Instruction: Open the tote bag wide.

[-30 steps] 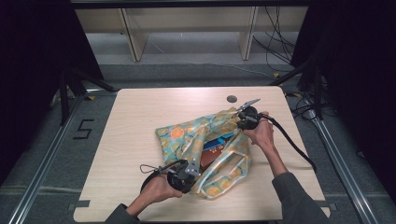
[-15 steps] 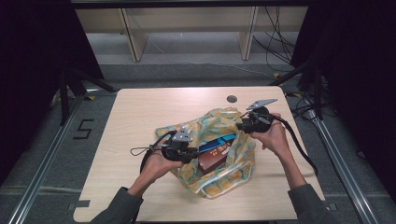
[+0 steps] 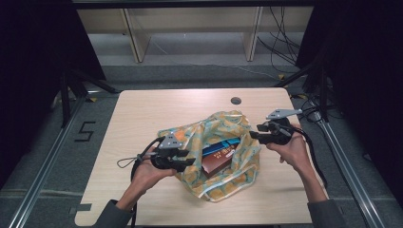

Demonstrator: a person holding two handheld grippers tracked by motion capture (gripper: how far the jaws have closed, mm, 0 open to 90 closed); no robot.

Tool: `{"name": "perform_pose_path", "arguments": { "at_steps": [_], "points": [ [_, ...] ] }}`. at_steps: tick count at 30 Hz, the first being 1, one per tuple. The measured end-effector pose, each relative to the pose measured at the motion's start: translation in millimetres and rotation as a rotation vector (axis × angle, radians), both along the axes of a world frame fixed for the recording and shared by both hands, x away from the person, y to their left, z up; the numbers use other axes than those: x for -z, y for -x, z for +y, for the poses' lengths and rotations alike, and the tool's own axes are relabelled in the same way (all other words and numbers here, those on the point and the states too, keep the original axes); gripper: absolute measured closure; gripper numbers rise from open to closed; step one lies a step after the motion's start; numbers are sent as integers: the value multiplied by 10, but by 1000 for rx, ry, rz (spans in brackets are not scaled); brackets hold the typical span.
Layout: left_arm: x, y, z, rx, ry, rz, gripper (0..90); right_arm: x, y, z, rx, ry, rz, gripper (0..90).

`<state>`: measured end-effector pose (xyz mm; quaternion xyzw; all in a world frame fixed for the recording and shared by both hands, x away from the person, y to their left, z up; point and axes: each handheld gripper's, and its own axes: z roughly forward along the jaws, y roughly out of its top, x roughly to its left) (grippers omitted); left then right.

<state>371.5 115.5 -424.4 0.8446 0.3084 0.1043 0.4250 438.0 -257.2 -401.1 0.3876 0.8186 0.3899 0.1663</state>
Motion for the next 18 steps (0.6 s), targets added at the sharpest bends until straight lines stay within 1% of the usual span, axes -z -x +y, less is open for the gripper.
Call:
{"name": "perform_pose_path", "arguments": {
  "at_steps": [1, 2, 3, 4, 5, 6, 7, 8, 9, 10, 11, 12, 13, 14, 15, 16, 17, 18],
  "points": [
    [23, 47, 69, -12, -1, 0, 503, 21, 45, -79, 10, -18, -10, 526],
    [23, 47, 69, -12, -1, 0, 473, 21, 45, -79, 10, -18, -10, 526],
    [51, 89, 133, -45, 1, -13, 446, 34, 106, -103, 39, -47, 22, 498],
    [51, 89, 133, -45, 1, -13, 427, 55, 121, -125, 40, -43, 1, 482],
    [81, 128, 197, -65, 7, -20, 403, 66, 156, -142, 53, -45, 6, 465],
    [102, 147, 225, -76, 14, -18, 380, 74, 171, -155, 60, -46, -5, 456],
    [118, 172, 253, -93, 17, -16, 364, 71, 194, -182, 62, -35, 4, 450],
    [136, 195, 281, -112, 18, -20, 352, 81, 206, -212, 61, -34, -13, 445],
    [157, 214, 305, -126, 25, -21, 335, 92, 230, -234, 65, -35, -12, 438],
    [157, 214, 305, -126, 25, -21, 321, 92, 230, -234, 65, -35, -12, 438],
    [185, 262, 356, -141, 20, -16, 306, 142, 279, -266, 70, -33, -5, 426],
    [202, 285, 376, -150, 17, -16, 298, 161, 296, -276, 73, -22, -4, 423],
    [202, 285, 376, -150, 17, -16, 288, 161, 296, -276, 73, -22, -4, 423],
    [228, 333, 413, -163, 14, -7, 280, 213, 346, -287, 84, -25, 17, 419],
    [241, 351, 436, -162, 13, -9, 274, 243, 348, -319, 67, -2, -4, 417],
    [255, 373, 455, -175, 13, -8, 265, 255, 379, -322, 82, -7, 16, 416],
    [264, 398, 474, -188, 8, -8, 258, 288, 387, -340, 77, 0, -1, 414],
    [264, 398, 474, -188, 8, -8, 250, 302, 409, -351, 78, -2, 19, 411]
  ]
}}
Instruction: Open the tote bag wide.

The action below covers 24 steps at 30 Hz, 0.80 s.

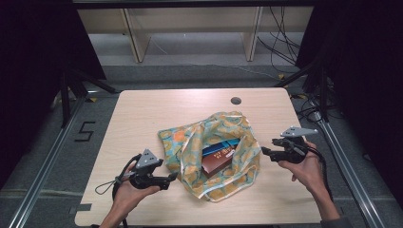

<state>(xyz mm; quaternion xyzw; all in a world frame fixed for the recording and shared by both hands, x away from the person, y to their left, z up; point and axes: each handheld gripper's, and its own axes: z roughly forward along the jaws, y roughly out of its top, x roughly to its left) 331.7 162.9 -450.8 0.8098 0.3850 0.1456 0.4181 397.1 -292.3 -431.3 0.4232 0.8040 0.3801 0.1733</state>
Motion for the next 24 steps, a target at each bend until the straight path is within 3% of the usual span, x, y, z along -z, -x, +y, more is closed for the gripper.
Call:
{"name": "perform_pose_path", "arguments": {
  "at_steps": [1, 3, 4, 5, 6, 8, 11, 12, 13, 16, 17, 20, 21, 22, 23, 24],
  "points": [
    [19, 31, 40, -2, 3, 15, 243, 13, 29, -22, -7, -9, 12, 410],
    [33, 63, 81, -17, 0, 5, 231, 29, 78, -53, 2, -5, 10, 406],
    [50, 72, 85, -28, 26, 3, 223, 39, 108, -74, 4, -9, 13, 406],
    [50, 72, 85, -28, 26, 3, 220, 47, 144, -92, 21, -9, 10, 405],
    [53, 85, 123, -18, 2, 3, 219, 78, 169, -115, 17, -10, 10, 403],
    [87, 125, 152, -50, 9, 10, 217, 103, 223, -130, 26, 2, 23, 401],
    [123, 157, 211, -45, -10, 12, 206, 154, 307, -146, 30, 9, 30, 401],
    [150, 174, 204, -69, 16, 16, 198, 172, 346, -132, 44, -2, 48, 400],
    [161, 185, 229, -64, -7, 19, 190, 196, 344, -148, 6, -6, 43, 399],
    [210, 217, 257, -67, -10, 27, 165, 232, 425, -131, 11, 27, 40, 398],
    [236, 229, 253, -80, 7, 28, 165, 246, 451, -111, 25, 11, 57, 398],
    [267, 234, 272, -70, 16, 36, 164, 304, 468, -128, -13, 31, 32, 387],
    [305, 252, 283, -90, 37, 32, 163, 301, 511, -105, 16, 11, 71, 386],
    [305, 252, 283, -90, 37, 32, 162, 301, 511, -105, 16, 11, 71, 386],
    [318, 271, 335, -77, 7, 39, 162, 315, 542, -114, 9, 10, 67, 385],
    [333, 278, 340, -84, 12, 36, 161, 337, 535, -133, -21, 6, 38, 385]
  ]
}}
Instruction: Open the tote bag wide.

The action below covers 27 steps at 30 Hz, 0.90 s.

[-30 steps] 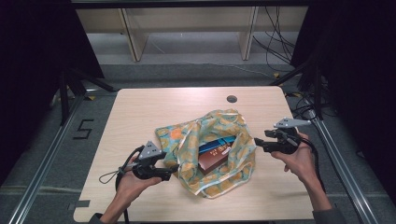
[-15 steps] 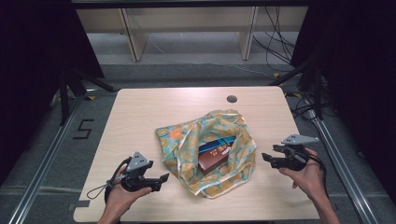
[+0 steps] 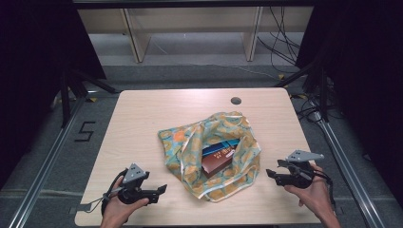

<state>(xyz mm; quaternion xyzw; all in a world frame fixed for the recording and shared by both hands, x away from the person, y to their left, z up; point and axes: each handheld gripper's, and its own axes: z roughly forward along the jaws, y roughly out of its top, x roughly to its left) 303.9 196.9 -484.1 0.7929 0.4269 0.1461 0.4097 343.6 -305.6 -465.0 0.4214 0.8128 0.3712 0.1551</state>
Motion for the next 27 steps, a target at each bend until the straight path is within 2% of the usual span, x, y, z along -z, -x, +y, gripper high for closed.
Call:
{"name": "perform_pose_path", "arguments": {
  "at_steps": [2, 3, 4, 5, 6, 7, 8, 9, 10, 12, 13, 14, 15, 16, 17, 18, 19, 20, 21, 22, 23, 24, 25, 27],
  "points": [
    [25, 29, 2, -3, 9, 6, 160, 4, 49, 1, 4, -17, 3, 382],
    [29, 43, 15, 23, -4, 4, 158, 9, 76, -2, 2, -13, -3, 381],
    [52, 57, -10, 9, 21, -1, 158, 8, 123, 9, 17, -25, 21, 380],
    [65, 67, -7, 17, -1, -7, 158, 26, 136, 4, 1, -33, 13, 380],
    [72, 77, -2, 40, -11, 6, 158, 36, 158, -5, 2, -31, 10, 379],
    [81, 90, -8, 42, -19, 4, 159, 45, 184, -8, 6, -29, 7, 376],
    [93, 100, -13, 38, -16, 4, 158, 62, 193, -16, -13, -37, 0, 374],
    [108, 116, -26, 32, 4, 2, 158, 60, 231, -11, -2, -37, 18, 369],
    [108, 116, -26, 32, 4, 2, 158, 81, 233, -23, -21, -47, 1, 364],
    [118, 136, -4, 45, -8, 12, 158, 90, 251, -34, -15, -34, -11, 357],
    [127, 146, 8, 49, -15, 5, 158, 95, 262, -51, -32, -43, 0, 353],
    [132, 153, 22, 55, -25, 0, 157, 113, 319, -44, -12, -72, 1, 332],
    [152, 164, -7, 31, 16, -4, 157, 119, 331, -55, -21, -56, -9, 327],
    [152, 162, 20, 52, -23, 2, 156, 110, 374, -50, -7, -47, 4, 328],
    [180, 186, -25, 26, 34, 17, 156, 125, 384, -56, -24, -48, -7, 328],
    [176, 189, -18, 48, 1, 23, 157, 144, 380, -81, -37, -43, -23, 328],
    [190, 194, -26, 44, -9, 22, 157, 152, 413, -81, -11, -48, 0, 328],
    [194, 198, -27, 47, -17, 24, 157, 170, 414, -100, -10, -52, 7, 328],
    [193, 204, -29, 52, -16, 33, 157, 182, 405, -140, -19, -41, -2, 328],
    [211, 217, -55, 27, 17, 22, 157, 190, 430, -145, 1, -61, 13, 328],
    [200, 210, -19, 59, -32, 15, 157, 189, 431, -178, -6, -47, 13, 327],
    [200, 210, -19, 59, -32, 15, 157, 189, 431, -178, -6, -47, 13, 327],
    [204, 220, -20, 59, -32, 27, 157, 198, 482, -188, 14, -69, 15, 327],
    [218, 244, -33, 50, -31, 35, 157, 202, 510, -215, -6, -66, 5, 327]
  ]
}}
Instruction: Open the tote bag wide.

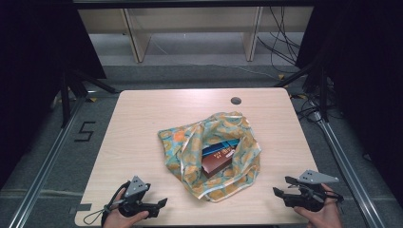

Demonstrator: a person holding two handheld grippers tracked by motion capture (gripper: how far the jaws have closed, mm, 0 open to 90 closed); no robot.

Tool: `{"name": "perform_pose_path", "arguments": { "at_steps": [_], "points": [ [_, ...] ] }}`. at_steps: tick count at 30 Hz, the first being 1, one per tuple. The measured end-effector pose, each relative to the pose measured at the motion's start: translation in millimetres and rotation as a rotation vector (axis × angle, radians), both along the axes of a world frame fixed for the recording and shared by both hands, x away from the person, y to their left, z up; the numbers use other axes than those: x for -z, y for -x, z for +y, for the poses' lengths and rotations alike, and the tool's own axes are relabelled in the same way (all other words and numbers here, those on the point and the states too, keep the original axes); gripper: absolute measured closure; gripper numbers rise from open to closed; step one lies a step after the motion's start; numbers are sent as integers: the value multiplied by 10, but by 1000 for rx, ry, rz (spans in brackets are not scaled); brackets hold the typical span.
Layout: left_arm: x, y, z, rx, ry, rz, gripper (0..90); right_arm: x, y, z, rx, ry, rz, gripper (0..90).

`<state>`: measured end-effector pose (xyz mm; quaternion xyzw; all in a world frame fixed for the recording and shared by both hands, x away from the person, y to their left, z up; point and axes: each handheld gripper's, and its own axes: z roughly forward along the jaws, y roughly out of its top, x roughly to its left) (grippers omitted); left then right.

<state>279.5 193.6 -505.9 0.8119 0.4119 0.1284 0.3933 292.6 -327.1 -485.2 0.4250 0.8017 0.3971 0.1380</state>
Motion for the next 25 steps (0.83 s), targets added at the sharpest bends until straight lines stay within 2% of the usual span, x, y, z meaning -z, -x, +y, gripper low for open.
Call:
{"name": "perform_pose_path", "arguments": {
  "at_steps": [2, 4, 5, 6, 10, 11, 14, 16, 17, 18, 19, 20, 21, 23, 25],
  "points": [
    [8, 2, -2, -7, -9, -11, 157, 3, 37, 10, 13, 0, 2, 327],
    [6, 15, -2, -2, -6, -11, 157, 14, 75, -2, -8, -3, 0, 327],
    [-3, 11, 13, 12, -30, -8, 157, 20, 92, -5, -13, 6, -3, 328],
    [12, 14, 8, -7, -26, -13, 157, 31, 136, 20, 11, -2, 21, 327],
    [12, 5, 6, -16, -16, -15, 157, 39, 105, -3, -19, 14, -4, 327],
    [2, 7, 11, 0, -32, -12, 157, 36, 101, -5, -22, 15, -5, 327],
    [6, -1, 11, 8, -35, -26, 157, 43, 95, -3, -19, 30, -2, 327],
    [2, -2, 17, 11, -37, -23, 157, 43, 96, 0, -20, 25, 2, 327],
    [3, 2, 11, -4, -27, -9, 157, 49, 88, -2, -21, 31, 4, 327],
    [3, -6, 27, 5, -41, -23, 157, 49, 87, -3, -17, 38, 4, 327],
    [9, -10, 22, -7, -40, -31, 157, 46, 88, -12, -13, 57, -5, 327],
    [9, -10, 22, -7, -40, -31, 157, 59, 80, -11, -24, 41, 6, 327],
    [1, -13, 33, 5, -56, -23, 157, 58, 102, 5, -3, 32, 32, 327],
    [-1, -17, 33, 5, -62, -15, 157, 63, 72, -21, -35, 51, 18, 327],
    [11, -18, 29, 0, -59, -28, 157, 67, 73, -25, -22, 55, 20, 326]
  ]
}}
